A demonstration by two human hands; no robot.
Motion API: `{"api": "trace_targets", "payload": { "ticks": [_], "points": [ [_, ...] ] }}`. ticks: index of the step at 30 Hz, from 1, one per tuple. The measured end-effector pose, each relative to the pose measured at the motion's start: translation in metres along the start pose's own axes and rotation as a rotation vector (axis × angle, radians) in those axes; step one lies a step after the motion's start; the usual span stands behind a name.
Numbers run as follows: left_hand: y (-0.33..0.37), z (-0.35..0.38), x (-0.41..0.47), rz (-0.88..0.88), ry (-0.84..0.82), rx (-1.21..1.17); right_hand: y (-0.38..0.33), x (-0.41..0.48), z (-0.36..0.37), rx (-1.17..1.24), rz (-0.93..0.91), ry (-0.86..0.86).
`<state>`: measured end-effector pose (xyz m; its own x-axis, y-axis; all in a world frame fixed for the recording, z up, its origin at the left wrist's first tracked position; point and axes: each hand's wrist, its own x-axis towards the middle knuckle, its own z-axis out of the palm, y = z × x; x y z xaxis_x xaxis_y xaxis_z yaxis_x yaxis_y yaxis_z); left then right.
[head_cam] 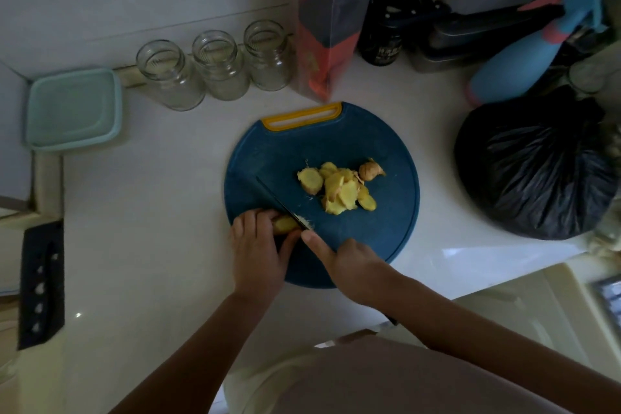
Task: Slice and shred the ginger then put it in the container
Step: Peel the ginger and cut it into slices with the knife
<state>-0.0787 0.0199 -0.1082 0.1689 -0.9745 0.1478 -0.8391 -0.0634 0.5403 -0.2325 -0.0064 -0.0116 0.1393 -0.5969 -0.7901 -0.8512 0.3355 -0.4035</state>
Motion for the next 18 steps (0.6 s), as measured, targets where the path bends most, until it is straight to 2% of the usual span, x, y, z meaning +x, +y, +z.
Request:
{"api": "trace_targets", "payload": {
  "ticks": [3,7,10,13,14,18],
  "points": [
    [-0.002,0.0,0.003,0.029,-0.006,-0.003,0.0,0.007,0.002,-0.168,-0.031,-0.069],
    [-0.002,0.0,0.005,0.035,-0.02,-0.021,-0.006,0.005,0.006,-0.062,0.009,-0.047],
    [-0.004,0.001,0.003,0.045,-0.022,-0.049,-0.016,0.019,-0.002,0.053,0.031,-0.174],
    [-0.005,0.002,0.001,0.057,-0.005,-0.057,-0.018,0.032,-0.003,0.133,0.012,-0.106],
    [-0.005,0.002,0.002,0.062,-0.001,-0.053,-0.024,0.031,-0.004,0.115,0.045,-0.074],
    [-0.005,0.002,0.003,0.059,-0.013,-0.038,-0.032,0.02,0.0,-0.03,-0.033,-0.054]
  ]
}}
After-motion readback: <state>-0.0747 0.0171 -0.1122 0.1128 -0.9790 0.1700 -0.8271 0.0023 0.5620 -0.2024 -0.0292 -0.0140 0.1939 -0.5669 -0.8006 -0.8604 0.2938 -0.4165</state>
